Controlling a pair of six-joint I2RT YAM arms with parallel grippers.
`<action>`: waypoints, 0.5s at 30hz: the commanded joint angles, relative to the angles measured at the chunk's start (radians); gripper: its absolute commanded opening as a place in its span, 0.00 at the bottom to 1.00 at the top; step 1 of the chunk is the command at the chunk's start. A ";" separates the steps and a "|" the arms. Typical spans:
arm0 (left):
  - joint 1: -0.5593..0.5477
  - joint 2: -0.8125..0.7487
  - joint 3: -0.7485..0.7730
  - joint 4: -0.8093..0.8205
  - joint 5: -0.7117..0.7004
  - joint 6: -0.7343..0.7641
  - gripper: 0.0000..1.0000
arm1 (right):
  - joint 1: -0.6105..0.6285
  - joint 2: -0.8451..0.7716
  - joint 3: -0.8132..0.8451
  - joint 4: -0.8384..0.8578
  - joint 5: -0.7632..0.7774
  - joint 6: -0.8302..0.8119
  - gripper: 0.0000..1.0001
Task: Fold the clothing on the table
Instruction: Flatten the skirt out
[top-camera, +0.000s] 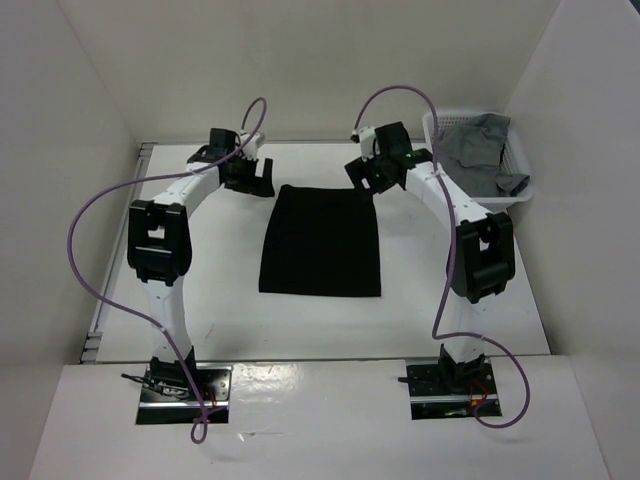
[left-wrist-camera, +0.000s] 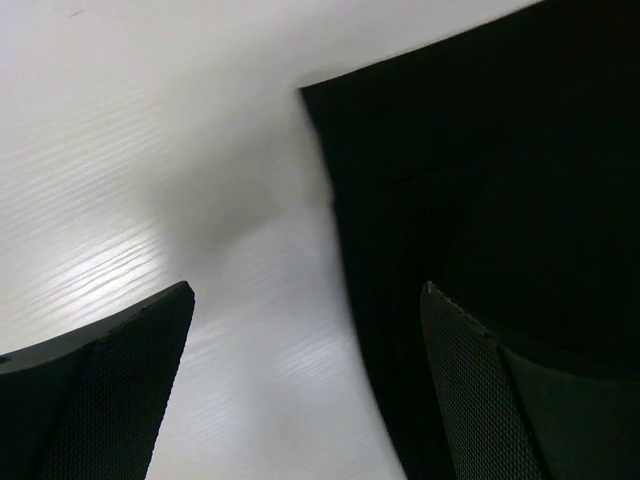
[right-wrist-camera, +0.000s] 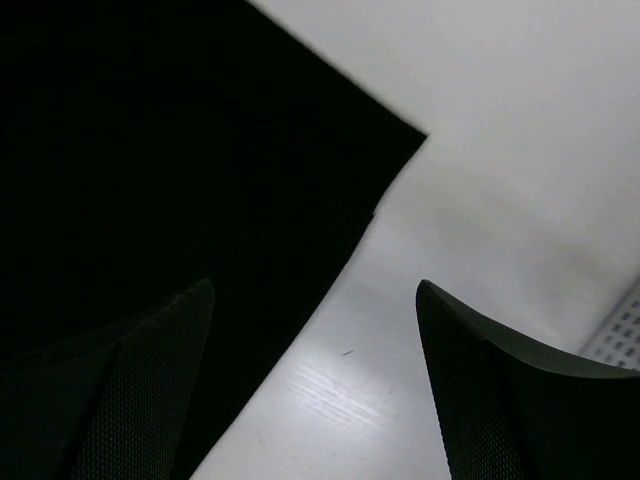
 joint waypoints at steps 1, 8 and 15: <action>-0.071 -0.038 -0.004 0.053 0.009 -0.014 1.00 | -0.007 -0.056 -0.114 -0.019 -0.002 -0.023 0.86; -0.116 0.076 0.134 0.053 -0.009 -0.034 1.00 | 0.003 -0.140 -0.280 -0.068 -0.039 -0.046 0.86; -0.146 0.154 0.200 0.053 -0.054 -0.034 1.00 | 0.021 -0.183 -0.359 -0.077 -0.053 -0.046 0.86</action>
